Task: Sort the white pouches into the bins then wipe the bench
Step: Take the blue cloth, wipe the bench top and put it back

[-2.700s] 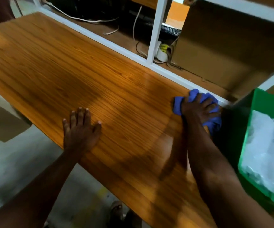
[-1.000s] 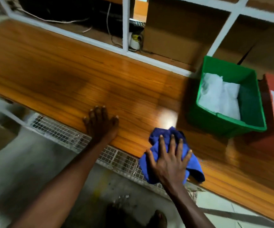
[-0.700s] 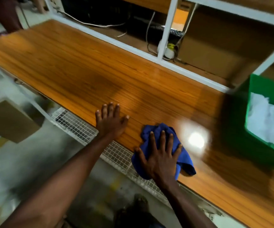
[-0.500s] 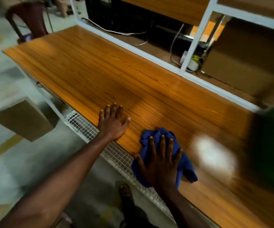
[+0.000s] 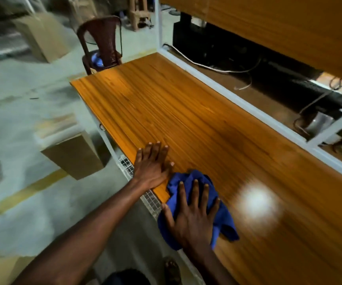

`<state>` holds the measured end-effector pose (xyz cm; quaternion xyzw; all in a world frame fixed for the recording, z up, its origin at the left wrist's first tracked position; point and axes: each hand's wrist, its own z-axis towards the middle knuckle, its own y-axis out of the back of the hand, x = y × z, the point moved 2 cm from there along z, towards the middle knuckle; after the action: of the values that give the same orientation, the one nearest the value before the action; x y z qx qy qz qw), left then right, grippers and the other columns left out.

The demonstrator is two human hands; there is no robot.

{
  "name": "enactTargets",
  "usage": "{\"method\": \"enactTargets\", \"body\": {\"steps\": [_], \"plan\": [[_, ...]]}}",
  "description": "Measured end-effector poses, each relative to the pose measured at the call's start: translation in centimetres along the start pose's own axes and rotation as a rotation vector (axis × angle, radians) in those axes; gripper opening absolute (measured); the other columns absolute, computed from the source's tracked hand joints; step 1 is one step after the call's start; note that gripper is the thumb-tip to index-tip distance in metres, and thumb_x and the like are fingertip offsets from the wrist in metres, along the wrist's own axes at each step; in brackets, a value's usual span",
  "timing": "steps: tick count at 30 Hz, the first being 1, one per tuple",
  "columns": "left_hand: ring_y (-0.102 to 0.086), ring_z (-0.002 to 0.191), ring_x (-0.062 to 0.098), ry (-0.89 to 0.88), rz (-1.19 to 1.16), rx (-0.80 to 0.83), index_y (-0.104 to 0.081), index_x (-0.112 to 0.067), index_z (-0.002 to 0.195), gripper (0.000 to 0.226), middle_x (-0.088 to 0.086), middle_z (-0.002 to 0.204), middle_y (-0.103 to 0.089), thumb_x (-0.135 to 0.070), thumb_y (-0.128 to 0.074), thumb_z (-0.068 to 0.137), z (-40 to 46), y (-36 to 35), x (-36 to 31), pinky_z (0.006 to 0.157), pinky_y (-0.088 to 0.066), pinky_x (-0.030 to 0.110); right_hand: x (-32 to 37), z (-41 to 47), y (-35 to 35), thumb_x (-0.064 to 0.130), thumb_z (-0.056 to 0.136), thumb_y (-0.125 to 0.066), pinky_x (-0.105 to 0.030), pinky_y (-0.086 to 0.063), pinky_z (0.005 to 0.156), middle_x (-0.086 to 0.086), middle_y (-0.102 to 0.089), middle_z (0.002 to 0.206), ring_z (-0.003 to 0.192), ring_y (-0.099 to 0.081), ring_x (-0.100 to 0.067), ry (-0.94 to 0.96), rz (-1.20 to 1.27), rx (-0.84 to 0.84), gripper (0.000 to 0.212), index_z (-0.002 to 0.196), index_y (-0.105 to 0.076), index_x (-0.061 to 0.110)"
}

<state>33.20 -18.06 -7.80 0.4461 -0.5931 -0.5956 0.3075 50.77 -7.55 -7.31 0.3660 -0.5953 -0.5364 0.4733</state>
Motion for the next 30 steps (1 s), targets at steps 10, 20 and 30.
{"method": "enactTargets", "body": {"steps": [10,20,30], "plan": [[0.009,0.152,0.026,0.018,-0.089,-0.014,-0.001,-0.024,0.158,0.08,0.003,0.166,0.004,-0.071,-0.012,0.094,10.4,4.0,17.6,0.121,0.005,0.054,14.1,14.2,-3.6,0.076,0.087,-0.037,-0.073,-0.009,0.113,-0.017,-0.027,0.163,0.152,-0.015,-0.044,0.066,-0.028,-0.013,0.081,0.152,-0.04,0.028],[0.015,0.151,0.025,-0.016,-0.059,-0.012,0.004,-0.025,0.158,0.078,0.002,0.166,0.009,-0.07,-0.004,0.094,19.2,6.9,33.4,0.121,0.009,0.053,27.3,27.3,-5.7,0.077,0.088,-0.029,-0.072,-0.015,0.113,-0.015,-0.022,0.164,0.152,-0.012,-0.042,0.04,-0.04,0.011,0.082,0.155,-0.03,0.03],[0.008,0.153,0.022,0.079,-0.108,-0.067,-0.003,-0.023,0.158,0.076,0.002,0.167,0.002,-0.066,-0.014,0.097,26.5,9.0,45.1,0.119,0.008,0.054,37.0,38.1,-8.0,0.076,0.091,-0.02,-0.071,-0.007,0.115,-0.012,-0.012,0.167,0.153,-0.005,-0.04,0.136,-0.024,0.027,0.078,0.157,-0.02,0.035]]}}
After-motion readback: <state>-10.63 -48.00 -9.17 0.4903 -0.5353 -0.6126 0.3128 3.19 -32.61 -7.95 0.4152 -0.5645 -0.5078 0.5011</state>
